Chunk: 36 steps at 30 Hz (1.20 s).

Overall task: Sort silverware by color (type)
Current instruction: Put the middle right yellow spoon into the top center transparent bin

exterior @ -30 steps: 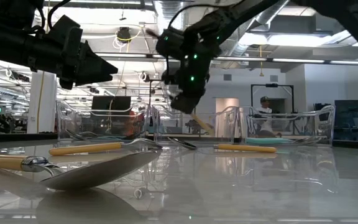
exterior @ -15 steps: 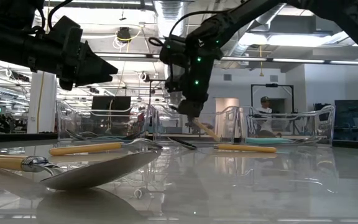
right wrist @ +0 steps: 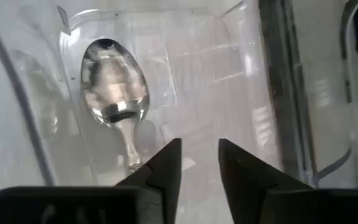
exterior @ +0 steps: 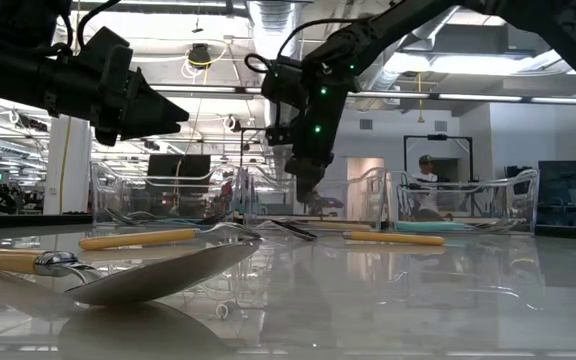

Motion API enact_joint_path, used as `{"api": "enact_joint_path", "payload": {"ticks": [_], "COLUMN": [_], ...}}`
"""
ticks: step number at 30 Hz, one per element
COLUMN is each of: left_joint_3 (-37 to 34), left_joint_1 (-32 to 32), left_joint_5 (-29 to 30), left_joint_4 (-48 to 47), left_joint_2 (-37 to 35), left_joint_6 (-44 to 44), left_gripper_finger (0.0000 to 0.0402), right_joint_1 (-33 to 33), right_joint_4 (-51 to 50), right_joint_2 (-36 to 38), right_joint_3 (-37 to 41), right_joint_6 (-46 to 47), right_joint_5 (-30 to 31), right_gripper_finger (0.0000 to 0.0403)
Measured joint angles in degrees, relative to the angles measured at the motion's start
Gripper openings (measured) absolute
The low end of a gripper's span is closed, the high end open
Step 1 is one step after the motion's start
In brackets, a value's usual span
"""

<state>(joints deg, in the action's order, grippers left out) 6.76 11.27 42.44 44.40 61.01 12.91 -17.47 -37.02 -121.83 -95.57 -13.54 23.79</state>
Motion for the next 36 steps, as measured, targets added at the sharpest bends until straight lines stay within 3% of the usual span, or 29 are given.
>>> {"api": "enact_joint_path", "payload": {"ticks": [6, 11, 17, 20, 29, 36], "left_joint_3": [0.00, -0.01, 0.00, 0.00, 0.00, 0.00], "left_joint_1": [0.00, 0.00, 0.00, 0.00, 0.00, 0.00], "left_joint_5": [0.00, 0.00, 0.00, 0.00, -1.46, -1.55], "left_joint_4": [-0.02, -0.02, -0.02, -0.08, -0.06, -0.37], "left_joint_2": [-0.02, -0.02, 0.00, 0.00, 0.00, 0.00], "left_joint_6": [0.00, 0.00, 0.13, 0.17, -0.20, -0.20], "left_gripper_finger": [0.0218, 0.0218, 0.0218, 0.0218, 0.0218, 0.0218], "right_joint_1": [0.28, 0.92, 2.99, 4.14, 8.93, 20.37], "right_joint_4": [-0.07, -5.05, -16.68, -21.07, -43.14, -47.80], "right_joint_2": [0.23, 0.38, 1.46, 4.59, 22.02, 37.99], "right_joint_3": [-2.65, -11.58, -24.17, -26.84, -25.51, -8.26], "right_joint_6": [-1.38, -3.47, -3.47, -2.63, 16.76, 34.52], "right_joint_5": [3.23, 5.00, 3.04, 2.00, -0.70, 2.88], "right_gripper_finger": [0.0183, 0.0187, 0.0186, 0.0181, 0.0164, 0.0163]}}
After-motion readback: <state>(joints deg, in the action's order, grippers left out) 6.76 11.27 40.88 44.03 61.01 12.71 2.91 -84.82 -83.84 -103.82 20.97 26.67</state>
